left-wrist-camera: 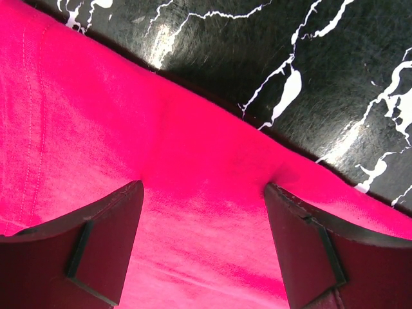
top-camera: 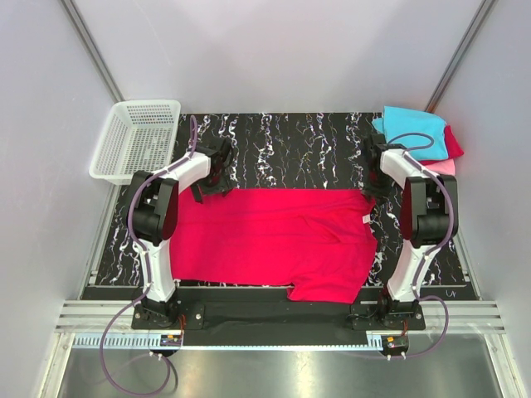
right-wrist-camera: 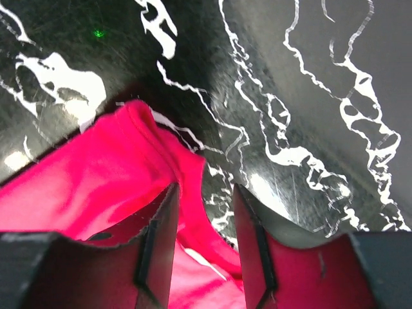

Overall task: Fold and stack the t-shirts
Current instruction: Fold the tshirt

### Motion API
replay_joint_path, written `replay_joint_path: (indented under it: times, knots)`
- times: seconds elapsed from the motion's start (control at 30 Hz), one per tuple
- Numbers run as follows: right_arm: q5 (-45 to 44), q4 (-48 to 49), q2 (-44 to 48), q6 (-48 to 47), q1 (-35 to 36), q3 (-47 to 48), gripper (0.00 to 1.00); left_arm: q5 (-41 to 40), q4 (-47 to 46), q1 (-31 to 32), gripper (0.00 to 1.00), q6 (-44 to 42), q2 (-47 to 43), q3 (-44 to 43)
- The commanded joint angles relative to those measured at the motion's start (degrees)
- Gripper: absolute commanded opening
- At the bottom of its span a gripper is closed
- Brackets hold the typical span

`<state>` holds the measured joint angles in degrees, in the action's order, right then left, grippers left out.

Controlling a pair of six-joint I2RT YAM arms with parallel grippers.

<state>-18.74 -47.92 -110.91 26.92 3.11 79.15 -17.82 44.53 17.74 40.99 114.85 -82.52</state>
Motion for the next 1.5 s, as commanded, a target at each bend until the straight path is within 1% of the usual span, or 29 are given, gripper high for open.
replay_joint_path:
  times: [0.0,0.13,0.33,0.43,0.57,0.63,0.73,0.87,1.0,1.27,1.47]
  knots:
    - [-1.04,0.29,6.84,1.03,0.58,0.03,0.46,-1.86,0.55,-0.33,0.8,-0.39,-2.43,-0.71]
    - [2.3,0.37,9.57,0.42,2.15,-0.14,0.42,-0.46,0.55,-0.16,0.8,-0.74,-4.01,-0.19]
    - [7.84,0.63,11.33,-0.02,10.06,-1.98,0.41,-0.46,0.47,0.89,0.8,-1.79,-6.21,2.36]
    - [8.9,2.3,10.72,1.29,13.05,-5.32,0.41,-0.81,0.29,1.33,0.8,-1.62,-6.3,3.68]
    - [10.39,5.11,9.84,2.17,13.85,-9.8,0.39,-0.19,0.2,1.69,0.8,-1.79,-5.16,4.3]
    - [9.78,5.91,10.45,2.44,14.11,-12.09,0.39,0.07,0.03,1.86,0.8,-1.88,-4.55,4.65]
    - [9.78,7.14,11.42,2.44,14.11,-14.38,0.41,0.51,-0.06,2.04,0.8,-1.62,-3.84,4.91]
    - [10.13,7.67,10.11,2.44,14.2,-14.91,0.48,-0.28,0.03,2.48,0.8,-1.35,-1.83,4.39]
    - [11.62,8.46,7.74,1.92,14.2,-12.98,0.53,-1.07,0.73,2.57,0.8,-1.53,0.54,2.29]
    - [13.56,6.97,-0.61,0.42,14.11,-5.07,0.54,-0.72,4.6,2.48,0.82,-1.88,6.09,-5.62]
    - [11.18,4.25,-5.88,-1.6,13.15,2.05,0.56,-0.19,6.79,1.43,0.83,-2.32,10.48,-12.12]
